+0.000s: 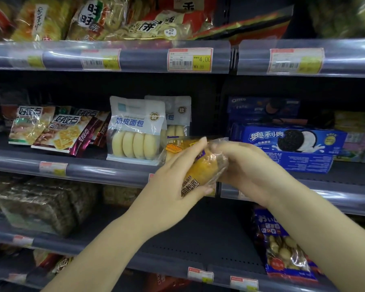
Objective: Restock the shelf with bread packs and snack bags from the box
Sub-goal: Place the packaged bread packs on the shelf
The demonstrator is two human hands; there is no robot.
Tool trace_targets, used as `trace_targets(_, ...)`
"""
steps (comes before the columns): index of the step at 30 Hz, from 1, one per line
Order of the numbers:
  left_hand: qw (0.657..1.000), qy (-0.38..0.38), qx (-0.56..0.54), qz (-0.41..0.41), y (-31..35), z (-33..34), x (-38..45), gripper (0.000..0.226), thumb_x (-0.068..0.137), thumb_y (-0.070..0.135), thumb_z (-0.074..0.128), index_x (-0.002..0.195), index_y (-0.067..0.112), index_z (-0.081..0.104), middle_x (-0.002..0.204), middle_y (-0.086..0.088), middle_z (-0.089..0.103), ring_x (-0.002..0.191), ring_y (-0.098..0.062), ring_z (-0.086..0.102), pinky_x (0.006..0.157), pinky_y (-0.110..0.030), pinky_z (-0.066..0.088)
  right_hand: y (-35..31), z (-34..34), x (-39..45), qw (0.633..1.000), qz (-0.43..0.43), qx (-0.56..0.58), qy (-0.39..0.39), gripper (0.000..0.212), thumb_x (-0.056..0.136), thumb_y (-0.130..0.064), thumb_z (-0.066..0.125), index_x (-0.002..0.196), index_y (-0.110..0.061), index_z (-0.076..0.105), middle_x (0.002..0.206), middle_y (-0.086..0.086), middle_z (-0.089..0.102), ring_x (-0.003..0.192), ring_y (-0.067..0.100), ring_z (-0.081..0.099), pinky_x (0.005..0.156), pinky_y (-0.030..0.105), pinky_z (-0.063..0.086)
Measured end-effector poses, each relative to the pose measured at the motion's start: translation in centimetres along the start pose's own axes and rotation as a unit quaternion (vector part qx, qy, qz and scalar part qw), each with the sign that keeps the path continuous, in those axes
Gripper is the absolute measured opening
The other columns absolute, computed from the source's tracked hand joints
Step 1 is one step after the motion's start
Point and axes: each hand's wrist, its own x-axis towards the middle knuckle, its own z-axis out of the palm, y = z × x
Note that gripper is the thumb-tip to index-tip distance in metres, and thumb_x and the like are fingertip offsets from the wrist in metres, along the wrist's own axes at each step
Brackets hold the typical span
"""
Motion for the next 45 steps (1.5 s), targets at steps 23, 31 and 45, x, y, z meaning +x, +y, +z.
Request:
trace_targets(23,0.983,0.154,0.101,-0.014,-4.5,-2.9,2.6,0.07,0.066,0.032,0.081,0.128,0.026,0.048,0.129,0.022,0.036,0.132,0.007,0.02,0.1,0.004,0.008,0.3,-5.4,0.5,0.982,-0.129,-0.114,0.076,0.072,0.076,-0.025,0.069,0.141,-0.019,0.04,0.122,-0.004,0.062,0.104,0.01,0.064,0.085,0.027,0.055)
trace_targets(31,0.988,0.122,0.094,-0.006,-5.9,-1.2,5.2,0.071,0.067,0.032,0.082,0.128,0.023,0.048,0.137,0.006,0.045,0.131,-0.01,0.035,0.111,-0.035,0.031,2.4,-5.6,2.0,0.941,-0.16,-0.238,0.177,0.081,0.081,-0.013,0.071,0.147,-0.022,0.024,0.138,-0.002,0.049,0.119,0.011,0.053,0.078,0.022,0.054)
trace_targets(45,0.991,0.072,0.112,0.007,-6.6,-1.8,5.5,0.071,0.07,0.051,0.073,0.131,0.028,0.045,0.133,0.018,0.039,0.133,0.003,0.018,0.106,-0.018,0.019,2.6,-6.4,3.6,0.933,-0.176,-0.274,0.153,0.073,0.081,-0.002,0.07,0.141,-0.014,0.031,0.114,-0.011,0.055,0.101,0.001,0.059,0.072,0.008,0.051)
